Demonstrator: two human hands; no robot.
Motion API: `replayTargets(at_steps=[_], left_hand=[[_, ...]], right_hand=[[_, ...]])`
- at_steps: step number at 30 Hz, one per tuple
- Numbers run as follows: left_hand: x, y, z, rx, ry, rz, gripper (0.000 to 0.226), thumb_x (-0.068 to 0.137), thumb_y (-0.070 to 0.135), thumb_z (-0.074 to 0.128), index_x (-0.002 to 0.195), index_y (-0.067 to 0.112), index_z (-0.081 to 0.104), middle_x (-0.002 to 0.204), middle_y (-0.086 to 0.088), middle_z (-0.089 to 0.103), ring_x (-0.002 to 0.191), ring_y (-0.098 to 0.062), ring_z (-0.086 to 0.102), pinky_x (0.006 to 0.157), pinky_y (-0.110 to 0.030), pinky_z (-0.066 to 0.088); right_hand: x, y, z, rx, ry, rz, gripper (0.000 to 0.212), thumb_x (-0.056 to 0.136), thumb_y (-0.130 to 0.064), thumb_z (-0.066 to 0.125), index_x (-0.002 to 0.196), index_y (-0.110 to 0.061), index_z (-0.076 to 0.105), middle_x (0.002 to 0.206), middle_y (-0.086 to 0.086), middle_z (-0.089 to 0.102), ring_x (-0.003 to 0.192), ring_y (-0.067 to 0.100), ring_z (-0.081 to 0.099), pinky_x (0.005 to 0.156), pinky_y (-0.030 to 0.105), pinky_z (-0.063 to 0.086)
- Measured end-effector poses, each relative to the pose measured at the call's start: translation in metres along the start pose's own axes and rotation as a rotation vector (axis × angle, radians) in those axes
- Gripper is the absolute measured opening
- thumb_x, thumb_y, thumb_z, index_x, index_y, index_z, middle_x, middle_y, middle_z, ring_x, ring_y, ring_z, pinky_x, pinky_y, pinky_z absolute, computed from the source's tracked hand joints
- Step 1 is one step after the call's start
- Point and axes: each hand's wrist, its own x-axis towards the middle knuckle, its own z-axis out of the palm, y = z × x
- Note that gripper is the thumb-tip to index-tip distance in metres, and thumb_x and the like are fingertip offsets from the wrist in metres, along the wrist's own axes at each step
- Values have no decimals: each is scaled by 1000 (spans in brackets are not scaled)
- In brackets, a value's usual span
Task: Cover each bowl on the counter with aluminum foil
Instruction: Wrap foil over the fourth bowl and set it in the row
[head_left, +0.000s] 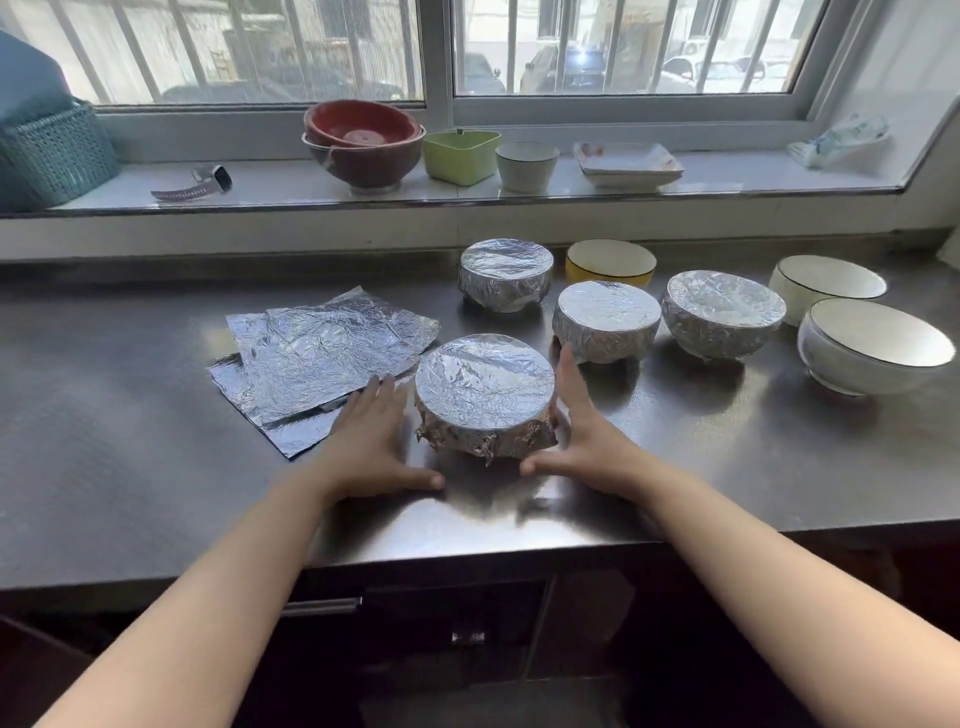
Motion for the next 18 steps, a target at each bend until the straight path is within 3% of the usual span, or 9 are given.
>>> replayTargets(at_steps=[2, 5, 6, 8, 10, 13, 15, 18], left_hand=[[-7, -7, -18, 97, -33, -44, 125, 68, 78, 63, 157, 15, 2, 163, -5, -5, 150, -24, -11, 122, -38, -3], [-13, -2, -46, -15, 286, -9, 58, 95, 32, 60, 147, 14, 41, 157, -9, 33, 147, -24, 23, 117, -35, 20], [-12, 7, -53, -124, 451, 19, 42, 97, 20, 57, 138, 13, 53, 148, -8, 47, 140, -24, 38, 111, -33, 29], [-7, 33, -61, -318, 648, 114, 30, 98, 12, 52, 125, 14, 64, 133, -3, 61, 126, -19, 53, 102, -27, 37], [2, 59, -64, -359, 586, 240, 31, 99, 21, 48, 125, 18, 64, 133, 1, 61, 128, -13, 50, 106, -28, 36], [21, 79, -61, -203, 359, 331, 49, 95, 43, 34, 138, 27, 53, 148, 6, 46, 143, -13, 30, 114, -32, 21], [30, 83, -58, -94, 244, 322, 57, 93, 53, 25, 144, 36, 44, 156, 10, 34, 148, -16, 20, 116, -34, 15], [38, 85, -50, 43, 119, 308, 66, 88, 69, 13, 148, 46, 29, 161, 13, 20, 150, -20, 11, 118, -42, 10]], right_hand=[[-11, -5, -11, -16, 43, 43, 130, 68, -42, 86, 147, -46, -17, 161, -16, -7, 147, -1, 4, 121, 32, 22], [-22, -19, -21, 73, 199, 66, 114, 69, -72, 68, 156, -29, 7, 158, -17, 15, 143, -4, 20, 106, 8, 28], [-21, -24, -22, 159, 261, 66, 101, 78, -69, 62, 155, -22, 16, 157, -12, 24, 142, -1, 28, 102, 6, 30], [-13, -34, -15, 279, 402, 57, 61, 99, -38, 51, 150, -12, 31, 152, -3, 40, 137, 5, 39, 101, 8, 36], [-1, -41, -4, 293, 488, 62, 43, 104, -16, 43, 146, -8, 38, 148, 3, 46, 136, 10, 43, 111, 21, 35], [9, -45, 12, 310, 499, 67, 45, 102, -5, 38, 147, -5, 37, 150, 6, 43, 138, 13, 41, 118, 34, 30], [9, -45, 16, 358, 539, 84, 45, 100, 1, 37, 145, -7, 41, 147, 3, 47, 135, 9, 43, 115, 28, 34], [0, -43, 18, 436, 553, 97, 44, 99, 7, 34, 135, -12, 51, 133, -4, 58, 112, -8, 55, 91, 7, 45]])
